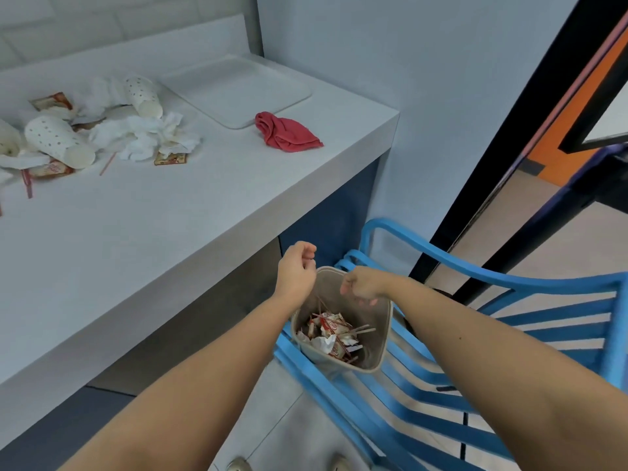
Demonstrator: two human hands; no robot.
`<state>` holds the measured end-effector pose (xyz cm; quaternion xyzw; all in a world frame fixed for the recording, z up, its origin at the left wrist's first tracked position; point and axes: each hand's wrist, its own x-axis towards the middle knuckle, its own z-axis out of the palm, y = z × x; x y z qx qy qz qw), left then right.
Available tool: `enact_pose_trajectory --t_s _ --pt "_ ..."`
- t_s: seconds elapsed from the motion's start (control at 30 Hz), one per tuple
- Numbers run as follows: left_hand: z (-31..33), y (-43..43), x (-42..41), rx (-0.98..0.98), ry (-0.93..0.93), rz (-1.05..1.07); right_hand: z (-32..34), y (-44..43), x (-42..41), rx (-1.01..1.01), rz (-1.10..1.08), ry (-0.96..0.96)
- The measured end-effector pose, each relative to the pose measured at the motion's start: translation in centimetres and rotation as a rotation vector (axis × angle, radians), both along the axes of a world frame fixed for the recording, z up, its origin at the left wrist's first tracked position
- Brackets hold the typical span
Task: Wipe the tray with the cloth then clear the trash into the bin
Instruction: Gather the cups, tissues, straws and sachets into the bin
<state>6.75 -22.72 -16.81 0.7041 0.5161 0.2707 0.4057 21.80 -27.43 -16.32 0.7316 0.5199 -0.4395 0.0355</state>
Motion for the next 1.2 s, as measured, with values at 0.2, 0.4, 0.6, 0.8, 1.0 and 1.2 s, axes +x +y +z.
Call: enact_pose_trajectory --t_s 0.2,0.4,0.6,0.8,1.0,1.2 --pt "3.4 0.9 -2.3 0.134 -0.102 0.074 4.4 3.6 -2.9 0.022 0.176 0.084" --pt "7.7 2.7 -7.3 0.358 -0.155 0.239 10.5 7.9 -8.3 0.112 0.281 0.110" --pt "10.7 5.5 -15.1 0.490 -0.091 0.452 15.4 12.2 -15.8 0.280 0.361 0.074" --pt "11.2 8.3 -24.3 0.445 0.050 0.567 16.7 15.0 -24.2 0.381 0.391 0.102" --pt "11.1 10.3 -33.9 0.349 0.207 0.654 17.0 17.4 -32.2 0.402 0.456 0.105" --pt "11.3 11.9 -41.7 0.257 0.301 0.711 16.7 19.8 -38.5 0.404 0.488 0.086"
